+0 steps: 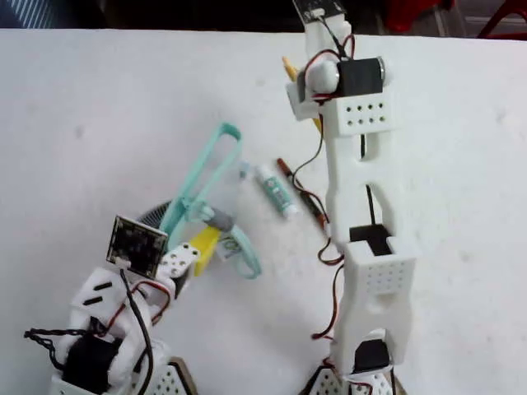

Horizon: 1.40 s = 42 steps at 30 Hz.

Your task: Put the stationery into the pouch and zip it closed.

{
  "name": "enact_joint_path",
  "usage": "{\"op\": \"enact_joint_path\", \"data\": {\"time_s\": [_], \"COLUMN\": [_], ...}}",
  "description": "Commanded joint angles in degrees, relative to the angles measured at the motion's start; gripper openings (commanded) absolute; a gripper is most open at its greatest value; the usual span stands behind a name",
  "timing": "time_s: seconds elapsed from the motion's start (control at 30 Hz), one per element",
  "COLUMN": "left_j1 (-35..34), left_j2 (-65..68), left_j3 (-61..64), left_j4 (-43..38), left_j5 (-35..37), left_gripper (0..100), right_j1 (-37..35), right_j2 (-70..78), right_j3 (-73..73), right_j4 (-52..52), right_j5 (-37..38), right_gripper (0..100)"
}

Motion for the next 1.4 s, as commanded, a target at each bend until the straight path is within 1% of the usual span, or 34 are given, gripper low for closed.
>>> {"op": "enact_joint_path", "data": {"time_s": [0.0,0.2,0.27,0.37,0.5,0.6,0.7,0.83,1.03,1.1,1.37], "left_j1": [-0.13,-0.13,-0.13,-0.04,0.04,0.13,0.13,0.04,0.04,0.04,-0.13], "left_j2": [0.04,0.04,0.04,0.04,0.04,0.04,0.04,0.04,0.04,0.04,0.04], "left_j3": [-0.35,-0.35,-0.35,-0.35,-0.35,-0.35,-0.35,-0.35,-0.35,-0.35,-0.35], "left_j4": [0.18,0.18,0.18,0.18,0.18,0.18,0.18,0.18,0.18,0.18,0.18], "left_j5": [0.53,0.53,0.53,0.53,0.53,0.53,0.53,0.53,0.53,0.53,0.53], "left_gripper": [25,25,25,25,25,25,25,25,25,25,25], "right_j1": [-0.48,-1.01,-1.27,-3.82,-9.54,-13.67,-15.96,-15.78,-16.04,-16.04,-16.13], "right_j2": [-5.05,-13.85,-16.84,-23.25,-33.27,-40.13,-45.67,-51.74,-60.97,-63.87,-74.59], "right_j3": [-2.81,-2.73,-0.70,6.86,17.49,22.42,26.11,31.21,36.04,38.68,58.73], "right_j4": [1.45,1.54,1.54,1.54,1.27,0.04,-2.33,-6.11,-6.99,-8.75,-23.69], "right_j5": [0.09,0.09,0.09,0.00,0.00,0.00,0.26,0.44,0.53,0.44,0.09], "right_gripper": [1.7,1.7,1.7,1.7,1.7,1.7,1.7,1.7,1.7,1.7,2.0]}}
